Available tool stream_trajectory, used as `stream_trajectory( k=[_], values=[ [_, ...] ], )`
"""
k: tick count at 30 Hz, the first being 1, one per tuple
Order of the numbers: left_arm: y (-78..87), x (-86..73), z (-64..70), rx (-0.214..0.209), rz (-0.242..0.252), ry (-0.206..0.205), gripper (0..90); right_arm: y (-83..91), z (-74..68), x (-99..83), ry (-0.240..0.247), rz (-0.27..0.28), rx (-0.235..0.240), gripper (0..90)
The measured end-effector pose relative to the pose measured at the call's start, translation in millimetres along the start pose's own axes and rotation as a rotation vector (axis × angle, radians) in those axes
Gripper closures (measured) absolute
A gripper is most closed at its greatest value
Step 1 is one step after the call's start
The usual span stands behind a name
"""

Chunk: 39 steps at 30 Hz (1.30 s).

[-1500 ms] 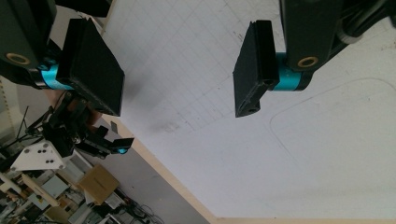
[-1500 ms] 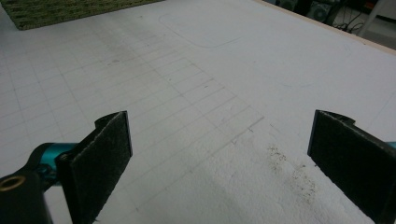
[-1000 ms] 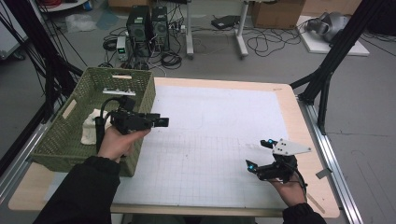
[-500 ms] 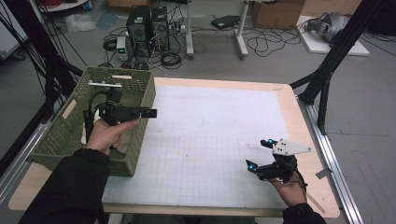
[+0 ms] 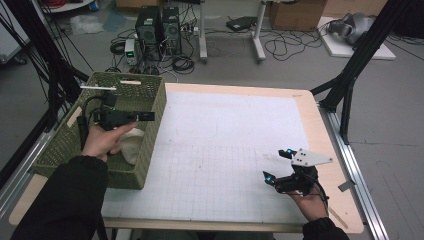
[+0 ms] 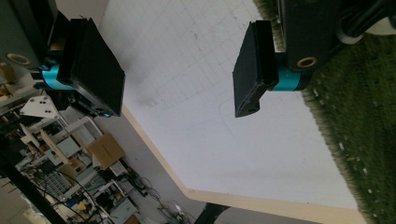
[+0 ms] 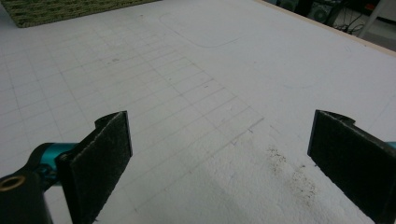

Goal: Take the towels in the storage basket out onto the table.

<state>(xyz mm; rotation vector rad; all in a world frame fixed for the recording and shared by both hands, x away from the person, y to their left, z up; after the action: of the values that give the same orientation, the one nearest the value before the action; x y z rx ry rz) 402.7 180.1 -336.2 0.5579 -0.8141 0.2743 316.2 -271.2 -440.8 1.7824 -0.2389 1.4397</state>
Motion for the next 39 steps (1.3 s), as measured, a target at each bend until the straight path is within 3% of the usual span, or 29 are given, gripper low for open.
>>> stream_trajectory(
  k=[17,39],
  values=[
    [24.5,-0.7,-32.7,0.137,-0.004,-0.004,34.6,-0.3,0.1,-0.4,0.002,-0.002,0.002,5.4],
    [40.8,-13.7,-72.0,0.449,-0.131,-0.110,30.4,-0.3,0.4,-0.5,0.002,-0.003,0.001,5.4]
  ],
)
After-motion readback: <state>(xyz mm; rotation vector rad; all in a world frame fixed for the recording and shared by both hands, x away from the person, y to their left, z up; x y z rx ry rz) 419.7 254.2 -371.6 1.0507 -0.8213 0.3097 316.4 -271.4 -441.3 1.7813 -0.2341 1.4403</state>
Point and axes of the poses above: each handheld gripper's, and its own axes: y roughly backward along the jaws, x roughly out of its top, z roughly to its right, the point moved 6 cm from there along -y, roughly forward along the jaws, and after that the axes turned 4 degrees about -y, right-handed, at the moved point
